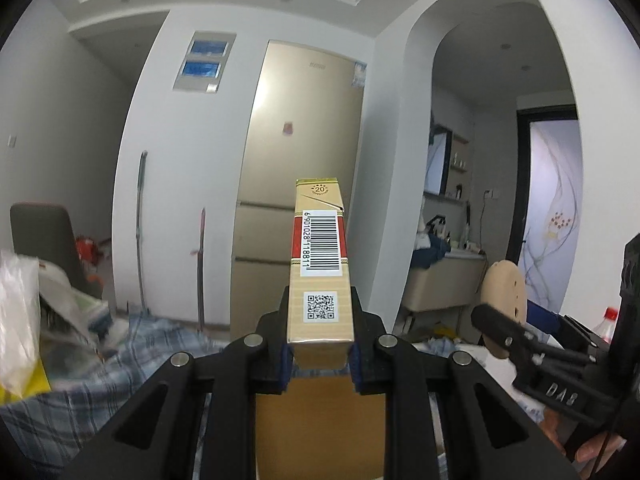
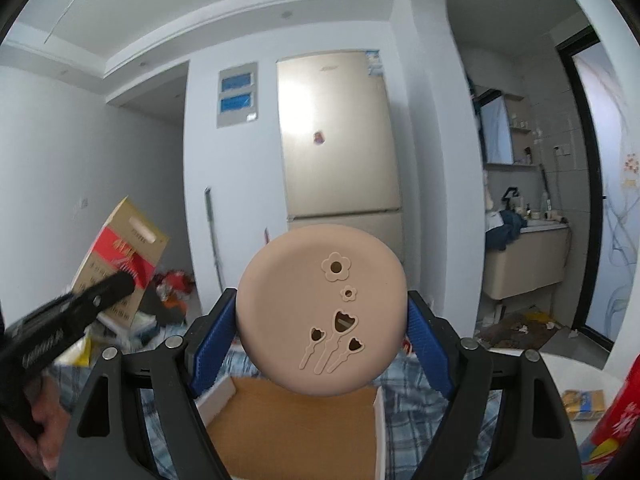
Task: Organize soft objects
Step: 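Lift the cigarette pack and tan disc with both grippers over the white box, then lower both grippers into the white box and open them, releasing pack and disc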
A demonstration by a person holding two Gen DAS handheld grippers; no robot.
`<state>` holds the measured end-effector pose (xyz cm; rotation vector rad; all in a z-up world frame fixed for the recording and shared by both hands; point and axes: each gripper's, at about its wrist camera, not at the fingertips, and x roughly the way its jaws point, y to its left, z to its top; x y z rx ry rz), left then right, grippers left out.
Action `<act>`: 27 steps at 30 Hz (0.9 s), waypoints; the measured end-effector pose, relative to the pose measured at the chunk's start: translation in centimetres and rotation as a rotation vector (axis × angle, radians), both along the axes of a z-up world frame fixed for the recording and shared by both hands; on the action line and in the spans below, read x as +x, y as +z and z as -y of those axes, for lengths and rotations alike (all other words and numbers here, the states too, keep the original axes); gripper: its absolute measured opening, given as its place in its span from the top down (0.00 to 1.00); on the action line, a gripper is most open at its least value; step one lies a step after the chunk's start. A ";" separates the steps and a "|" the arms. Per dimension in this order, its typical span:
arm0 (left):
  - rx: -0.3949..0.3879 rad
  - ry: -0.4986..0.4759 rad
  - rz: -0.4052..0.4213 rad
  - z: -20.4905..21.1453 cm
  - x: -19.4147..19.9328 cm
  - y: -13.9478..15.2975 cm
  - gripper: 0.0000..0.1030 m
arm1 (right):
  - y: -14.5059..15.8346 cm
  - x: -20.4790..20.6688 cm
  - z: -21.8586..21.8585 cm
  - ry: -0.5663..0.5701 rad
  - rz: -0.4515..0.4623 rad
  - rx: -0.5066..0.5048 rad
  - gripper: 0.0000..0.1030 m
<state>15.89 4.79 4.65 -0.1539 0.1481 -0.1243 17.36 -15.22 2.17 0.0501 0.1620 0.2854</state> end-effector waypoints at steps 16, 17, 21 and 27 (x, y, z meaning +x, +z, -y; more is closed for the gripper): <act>-0.019 0.005 -0.136 -1.0 3.0 -4.2 0.78 | -3.7 1.6 -1.7 0.017 -0.110 -0.101 0.23; -0.015 0.006 -0.145 -0.9 3.2 -4.2 0.78 | -3.8 1.8 -1.7 0.017 -0.119 -0.105 0.23; 0.002 -0.001 -0.196 -0.6 3.9 -4.6 0.78 | -4.4 2.7 -1.9 0.017 -0.183 -0.117 0.22; 0.007 -0.010 -0.269 -0.2 4.9 -5.4 0.78 | -5.9 4.0 -2.3 0.021 -0.301 -0.145 0.22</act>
